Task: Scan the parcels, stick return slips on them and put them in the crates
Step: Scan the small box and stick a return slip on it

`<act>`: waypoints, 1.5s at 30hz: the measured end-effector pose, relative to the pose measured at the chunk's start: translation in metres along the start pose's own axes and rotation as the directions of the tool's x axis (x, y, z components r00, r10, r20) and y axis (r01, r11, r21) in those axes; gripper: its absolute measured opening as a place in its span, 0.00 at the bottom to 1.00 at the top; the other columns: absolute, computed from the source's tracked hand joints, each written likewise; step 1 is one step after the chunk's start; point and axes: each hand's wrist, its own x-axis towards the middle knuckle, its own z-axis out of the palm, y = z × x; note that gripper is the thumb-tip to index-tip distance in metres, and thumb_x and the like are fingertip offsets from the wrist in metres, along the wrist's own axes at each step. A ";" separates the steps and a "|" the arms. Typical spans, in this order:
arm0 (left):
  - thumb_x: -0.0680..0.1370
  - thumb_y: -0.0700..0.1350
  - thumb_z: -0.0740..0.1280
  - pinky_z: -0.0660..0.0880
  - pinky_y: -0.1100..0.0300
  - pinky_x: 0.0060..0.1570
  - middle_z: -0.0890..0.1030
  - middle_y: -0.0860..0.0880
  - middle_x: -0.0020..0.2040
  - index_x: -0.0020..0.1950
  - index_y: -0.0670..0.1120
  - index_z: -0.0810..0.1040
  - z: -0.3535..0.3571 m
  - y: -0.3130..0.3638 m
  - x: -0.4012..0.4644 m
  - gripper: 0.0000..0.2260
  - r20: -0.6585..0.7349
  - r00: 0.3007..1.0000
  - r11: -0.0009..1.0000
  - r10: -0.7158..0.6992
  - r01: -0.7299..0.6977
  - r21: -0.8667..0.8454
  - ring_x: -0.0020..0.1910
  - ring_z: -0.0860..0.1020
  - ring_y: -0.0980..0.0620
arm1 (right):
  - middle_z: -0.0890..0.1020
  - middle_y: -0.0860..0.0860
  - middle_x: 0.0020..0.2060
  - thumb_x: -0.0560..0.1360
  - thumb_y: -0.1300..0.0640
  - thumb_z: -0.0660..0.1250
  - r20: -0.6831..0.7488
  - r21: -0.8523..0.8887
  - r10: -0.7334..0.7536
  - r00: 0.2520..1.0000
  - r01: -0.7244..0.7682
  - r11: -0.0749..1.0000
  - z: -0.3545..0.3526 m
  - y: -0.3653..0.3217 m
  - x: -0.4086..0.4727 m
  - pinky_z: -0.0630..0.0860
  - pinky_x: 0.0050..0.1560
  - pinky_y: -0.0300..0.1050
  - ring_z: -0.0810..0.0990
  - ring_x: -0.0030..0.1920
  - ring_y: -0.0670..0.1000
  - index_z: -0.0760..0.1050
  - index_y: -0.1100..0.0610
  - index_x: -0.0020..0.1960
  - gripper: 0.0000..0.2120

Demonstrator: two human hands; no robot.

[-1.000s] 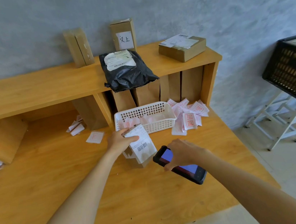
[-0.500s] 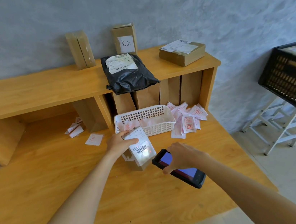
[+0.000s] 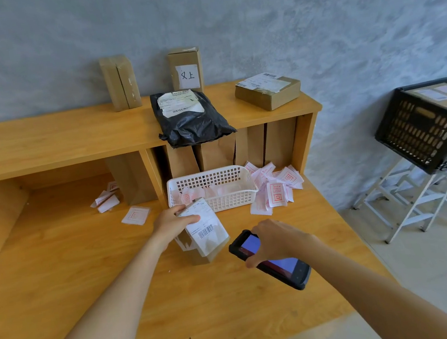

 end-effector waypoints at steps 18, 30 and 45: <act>0.74 0.47 0.72 0.75 0.61 0.51 0.80 0.49 0.57 0.63 0.48 0.74 0.032 -0.010 0.003 0.19 0.248 0.968 0.995 -0.048 0.069 -0.077 0.52 0.78 0.55 | 0.73 0.54 0.58 0.70 0.32 0.67 -0.084 0.017 0.420 0.904 -0.420 0.907 0.049 0.029 0.011 0.72 0.50 0.44 0.73 0.58 0.55 0.67 0.61 0.66 0.38; 0.75 0.43 0.69 0.74 0.63 0.44 0.79 0.52 0.55 0.59 0.49 0.77 0.075 -0.005 0.033 0.13 0.238 0.968 0.996 0.084 -0.074 -0.051 0.53 0.79 0.54 | 0.71 0.53 0.61 0.68 0.28 0.65 -0.074 0.083 0.547 0.834 -0.541 0.837 0.072 0.047 0.044 0.76 0.51 0.47 0.72 0.61 0.55 0.62 0.60 0.68 0.44; 0.78 0.61 0.64 0.64 0.63 0.31 0.73 0.55 0.27 0.36 0.47 0.79 0.107 0.010 0.065 0.19 0.133 0.966 0.933 0.221 -0.250 0.261 0.26 0.70 0.59 | 0.78 0.54 0.60 0.78 0.53 0.66 -0.326 0.740 0.727 0.605 -0.315 0.594 0.007 0.122 0.126 0.79 0.49 0.48 0.79 0.56 0.54 0.70 0.57 0.66 0.19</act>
